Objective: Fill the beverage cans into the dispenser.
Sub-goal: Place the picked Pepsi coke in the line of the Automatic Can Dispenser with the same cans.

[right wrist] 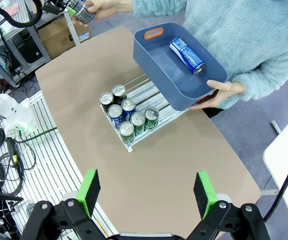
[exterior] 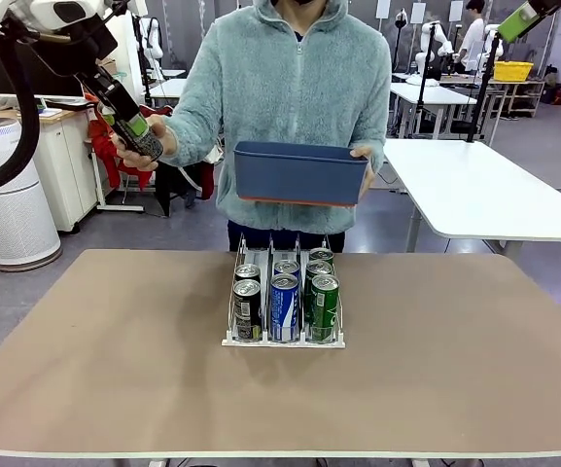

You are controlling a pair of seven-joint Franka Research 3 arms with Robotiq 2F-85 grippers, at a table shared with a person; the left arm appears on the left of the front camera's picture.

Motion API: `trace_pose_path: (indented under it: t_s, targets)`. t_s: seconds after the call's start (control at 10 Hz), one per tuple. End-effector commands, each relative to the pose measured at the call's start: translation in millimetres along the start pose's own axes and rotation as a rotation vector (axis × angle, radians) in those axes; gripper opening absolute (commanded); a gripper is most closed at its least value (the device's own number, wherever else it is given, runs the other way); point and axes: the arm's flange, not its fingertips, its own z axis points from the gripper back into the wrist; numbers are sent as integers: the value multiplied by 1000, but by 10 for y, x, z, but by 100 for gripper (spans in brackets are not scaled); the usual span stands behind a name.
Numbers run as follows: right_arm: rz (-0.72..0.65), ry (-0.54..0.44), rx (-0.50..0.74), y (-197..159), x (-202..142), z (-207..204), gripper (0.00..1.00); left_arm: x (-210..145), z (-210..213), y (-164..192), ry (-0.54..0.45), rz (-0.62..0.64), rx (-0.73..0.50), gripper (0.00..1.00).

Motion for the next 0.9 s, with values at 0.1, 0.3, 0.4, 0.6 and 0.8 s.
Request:
trace_pose_path:
  t_s: [0.1, 0.3, 0.4, 0.6, 0.8]
  targets:
    - [-9, 3, -2, 37, -33, -23, 100, -15, 1, 16, -5, 3, -6, 0]
    - [-9, 3, -2, 37, -33, -23, 100, -15, 1, 16, -5, 3, -6, 0]
    - [-9, 3, -2, 37, -33, -23, 100, -15, 1, 16, -5, 3, -6, 0]
    - [-9, 3, -2, 37, -33, -23, 100, -15, 1, 16, -5, 3, -6, 0]
    - [-9, 3, -2, 37, -33, -23, 100, -15, 1, 16, -5, 3, -6, 0]
